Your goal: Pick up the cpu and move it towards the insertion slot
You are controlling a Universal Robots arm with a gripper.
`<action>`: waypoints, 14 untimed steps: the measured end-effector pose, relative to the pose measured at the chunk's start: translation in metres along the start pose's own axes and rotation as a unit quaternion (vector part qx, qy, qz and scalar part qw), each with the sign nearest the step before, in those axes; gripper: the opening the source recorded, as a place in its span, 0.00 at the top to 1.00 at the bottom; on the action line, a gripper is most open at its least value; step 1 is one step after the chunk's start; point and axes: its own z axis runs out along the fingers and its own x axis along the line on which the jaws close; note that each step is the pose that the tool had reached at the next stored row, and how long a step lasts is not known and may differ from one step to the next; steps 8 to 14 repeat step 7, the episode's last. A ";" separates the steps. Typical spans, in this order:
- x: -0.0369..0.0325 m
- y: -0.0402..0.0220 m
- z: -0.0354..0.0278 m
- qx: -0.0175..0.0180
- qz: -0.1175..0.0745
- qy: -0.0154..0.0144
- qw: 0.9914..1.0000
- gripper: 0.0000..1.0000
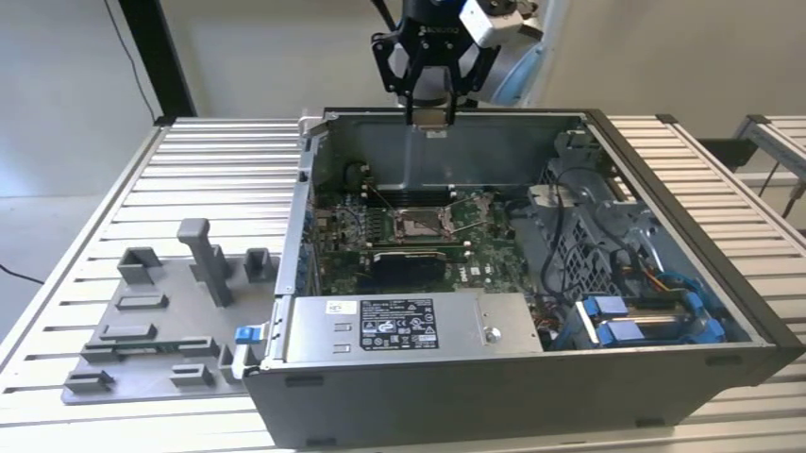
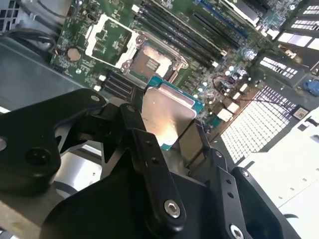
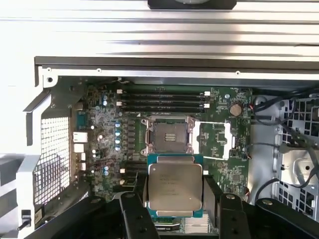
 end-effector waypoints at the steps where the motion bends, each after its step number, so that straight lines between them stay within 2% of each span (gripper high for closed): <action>1: 0.0000 0.0000 0.0000 0.000 0.000 0.000 1.000 1.00; 14: 0.0000 0.0002 0.0000 0.000 0.000 0.000 1.000 1.00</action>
